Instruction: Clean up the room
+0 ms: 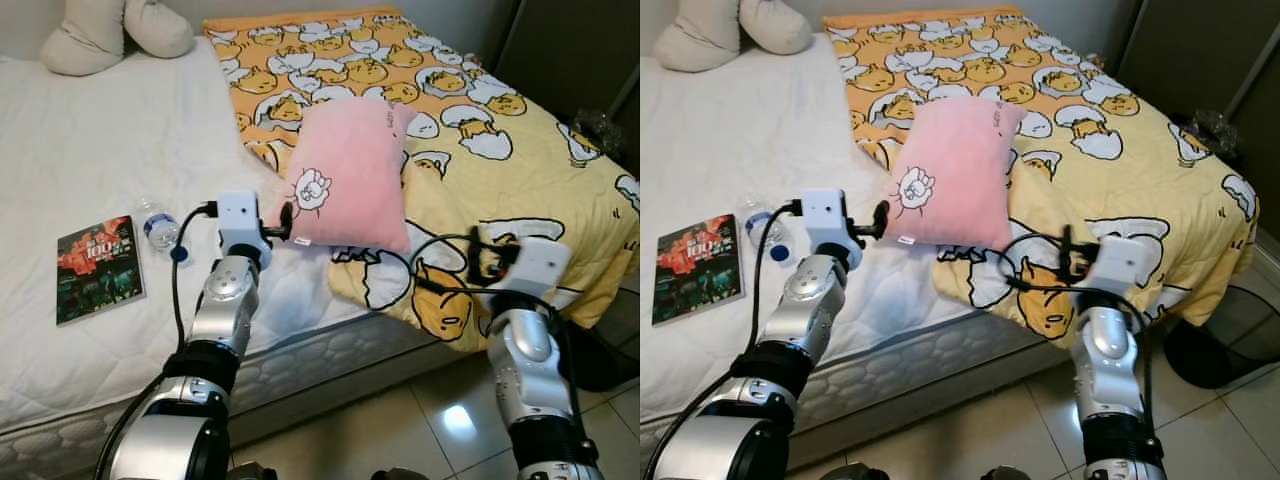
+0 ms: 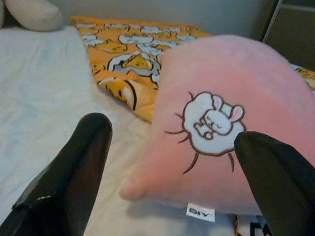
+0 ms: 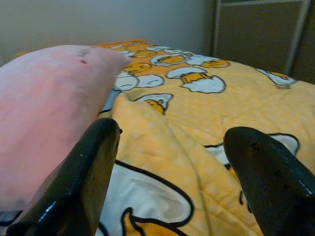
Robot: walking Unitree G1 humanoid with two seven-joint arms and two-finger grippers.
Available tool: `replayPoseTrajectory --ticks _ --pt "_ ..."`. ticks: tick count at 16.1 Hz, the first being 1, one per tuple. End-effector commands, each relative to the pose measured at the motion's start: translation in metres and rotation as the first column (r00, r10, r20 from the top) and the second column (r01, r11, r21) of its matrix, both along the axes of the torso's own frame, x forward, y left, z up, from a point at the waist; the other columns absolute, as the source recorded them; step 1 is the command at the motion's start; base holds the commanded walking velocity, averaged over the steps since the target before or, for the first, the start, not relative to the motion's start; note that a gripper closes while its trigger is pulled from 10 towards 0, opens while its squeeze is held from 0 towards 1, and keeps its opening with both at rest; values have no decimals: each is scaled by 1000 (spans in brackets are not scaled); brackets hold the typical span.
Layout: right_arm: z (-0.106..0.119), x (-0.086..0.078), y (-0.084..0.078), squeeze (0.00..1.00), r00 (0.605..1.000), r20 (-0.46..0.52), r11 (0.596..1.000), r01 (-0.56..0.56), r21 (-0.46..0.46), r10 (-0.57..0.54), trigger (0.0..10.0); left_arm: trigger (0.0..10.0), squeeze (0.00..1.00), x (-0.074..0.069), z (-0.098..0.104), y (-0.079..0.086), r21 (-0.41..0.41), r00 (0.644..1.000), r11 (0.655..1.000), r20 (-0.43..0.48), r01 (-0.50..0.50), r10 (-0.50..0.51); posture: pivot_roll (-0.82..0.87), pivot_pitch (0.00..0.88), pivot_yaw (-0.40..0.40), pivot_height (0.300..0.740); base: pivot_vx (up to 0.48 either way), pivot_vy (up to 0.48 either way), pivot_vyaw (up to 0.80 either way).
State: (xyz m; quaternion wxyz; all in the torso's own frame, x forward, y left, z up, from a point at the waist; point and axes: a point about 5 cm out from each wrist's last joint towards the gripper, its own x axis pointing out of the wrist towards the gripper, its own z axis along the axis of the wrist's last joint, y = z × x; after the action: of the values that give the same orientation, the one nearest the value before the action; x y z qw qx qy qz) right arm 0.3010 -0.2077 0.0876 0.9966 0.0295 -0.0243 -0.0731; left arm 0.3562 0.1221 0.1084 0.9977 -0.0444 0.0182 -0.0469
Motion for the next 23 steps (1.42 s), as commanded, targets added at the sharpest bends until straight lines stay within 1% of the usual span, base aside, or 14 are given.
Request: replayPoseTrajectory --ticks 1,3,6,7,9,13,15,16,17,18,19,20,22,23 --pt "10 5 3 0 999 35 999 -27 -22 28 10000 10000 0 1 8 -4 16 999 1000 46 7 -7 -96 0 13 740 480 0 0" --pt "13 6 6 0 998 44 998 -50 -31 51 10000 10000 0 1 9 -5 21 999 1000 49 10 -11 -95 0 11 740 480 0 478" --pt "10 7 2 0 999 23 999 -31 -27 32 10000 10000 0 2 10 -7 14 999 1000 51 15 -16 -95 0 11 740 480 0 485" --pt "8 8 1 0 1000 6 1000 -21 -17 21 10000 10000 0 2 11 -9 13 999 1000 52 15 -15 -95 0 11 740 480 0 0" --pt "8 8 2 0 1000 6 999 -28 -24 28 10000 10000 0 3 13 -8 4 998 1000 57 0 0 -100 0 18 740 480 0 0" --pt "9 7 2 0 999 8 999 -33 -26 33 10000 10000 0 3 14 -9 3 998 1000 59 -1 1 -103 0 20 740 480 0 0" --pt "15 11 -2 0 999 20 999 -34 -30 35 10000 10000 0 4 15 -9 -9 998 1000 59 -3 3 -104 0 19 740 480 0 0" --pt "20 15 -4 0 999 26 999 -35 -11 35 10000 10000 0 5 16 -8 0 998 1000 60 -16 16 -105 0 22 740 480 0 0" --pt "26 21 -6 0 999 31 999 -36 17 36 10000 10000 0 9 18 -3 1 997 999 51 -50 50 -108 0 22 740 281 0 0" --pt "34 27 -6 0 998 39 998 -45 38 43 10000 10000 0 13 19 1 -27 997 997 20 -70 70 -108 0 21 740 0 0 0" --pt "46 36 -7 0 997 57 996 -54 75 50 10000 10000 0 21 24 7 -30 997 997 -14 -75 74 -107 0 18 740 0 0 0" --pt "55 43 -7 0 996 64 994 -64 91 58 10000 10000 0 28 32 14 -14 997 997 -20 -78 77 -106 0 16 740 0 0 0" --pt "63 49 -10 0 995 68 986 -79 144 70 10000 10000 0 40 49 29 -13 997 997 -29 -79 78 -103 0 18 740 0 0 0" --pt "61 51 -11 0 997 47 979 -77 188 69 10000 10000 0 44 52 32 -28 996 997 -52 -70 69 -106 0 24 740 0 0 0"
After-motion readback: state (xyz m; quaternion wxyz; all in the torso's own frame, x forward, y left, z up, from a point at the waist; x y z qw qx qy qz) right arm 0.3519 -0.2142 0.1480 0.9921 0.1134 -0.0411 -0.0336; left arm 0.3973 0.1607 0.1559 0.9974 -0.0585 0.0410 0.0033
